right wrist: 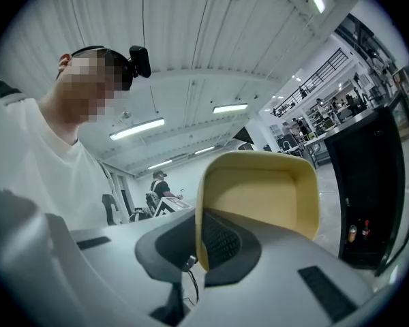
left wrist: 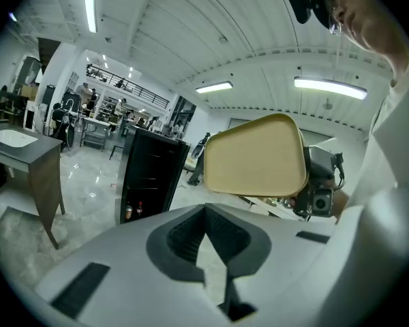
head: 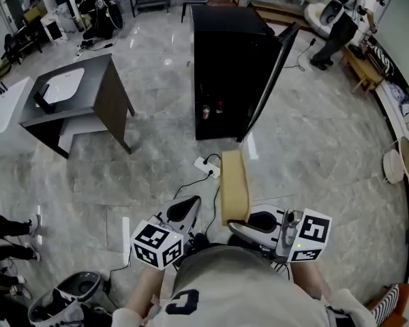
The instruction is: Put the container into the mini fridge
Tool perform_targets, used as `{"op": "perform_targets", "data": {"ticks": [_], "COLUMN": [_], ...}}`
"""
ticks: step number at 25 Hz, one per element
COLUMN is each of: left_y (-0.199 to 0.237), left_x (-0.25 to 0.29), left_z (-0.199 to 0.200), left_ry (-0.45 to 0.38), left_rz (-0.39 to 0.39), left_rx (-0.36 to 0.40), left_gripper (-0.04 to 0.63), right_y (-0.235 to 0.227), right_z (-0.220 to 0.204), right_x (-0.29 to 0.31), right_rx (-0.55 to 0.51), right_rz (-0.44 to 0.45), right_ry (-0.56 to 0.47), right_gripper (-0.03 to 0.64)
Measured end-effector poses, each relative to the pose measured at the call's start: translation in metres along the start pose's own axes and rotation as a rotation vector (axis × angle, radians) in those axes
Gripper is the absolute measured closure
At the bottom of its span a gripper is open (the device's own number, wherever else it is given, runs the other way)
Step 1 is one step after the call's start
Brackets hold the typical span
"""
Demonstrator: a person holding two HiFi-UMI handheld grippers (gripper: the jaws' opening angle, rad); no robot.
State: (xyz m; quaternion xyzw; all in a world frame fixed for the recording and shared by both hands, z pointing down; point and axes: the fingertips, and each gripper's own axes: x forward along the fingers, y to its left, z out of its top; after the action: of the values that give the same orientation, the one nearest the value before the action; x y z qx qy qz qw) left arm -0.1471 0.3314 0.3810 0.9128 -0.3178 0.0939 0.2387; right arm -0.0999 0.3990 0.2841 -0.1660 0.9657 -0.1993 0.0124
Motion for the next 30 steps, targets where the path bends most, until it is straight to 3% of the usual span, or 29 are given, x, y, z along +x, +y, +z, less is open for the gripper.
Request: {"op": "perform_targets", "data": {"ticks": [5, 14, 19, 25, 30], "left_y": [0.014, 0.033, 0.019, -0.003, -0.017], "left_x": [0.002, 0.030, 0.072, 0.124, 0.162], "left_z": [0.001, 0.022, 0.047, 0.090, 0.096], "left_ry": [0.007, 0.037, 0.053, -0.056, -0.056], "left_rz": [-0.016, 0.058, 0.090, 0.204, 0.251], "left_rx": [-0.017, -0.004, 0.018, 0.058, 0.034], "left_gripper": [0.540, 0.540, 0.540, 0.540, 0.540], "right_y": [-0.012, -0.056, -0.088, -0.129, -0.157], "right_z": [-0.004, 0.016, 0.036, 0.062, 0.068], "right_x": [0.014, 0.008, -0.025, -0.081, -0.122], "right_rx": [-0.044, -0.116, -0.143, -0.167, -0.173], "right_rz": [-0.051, -0.022, 0.015, 0.035, 0.071], "right_ry": [0.079, 0.125, 0.141, 0.098, 0.100], "right_gripper": [0.586, 0.586, 0.586, 0.586, 0.586]}}
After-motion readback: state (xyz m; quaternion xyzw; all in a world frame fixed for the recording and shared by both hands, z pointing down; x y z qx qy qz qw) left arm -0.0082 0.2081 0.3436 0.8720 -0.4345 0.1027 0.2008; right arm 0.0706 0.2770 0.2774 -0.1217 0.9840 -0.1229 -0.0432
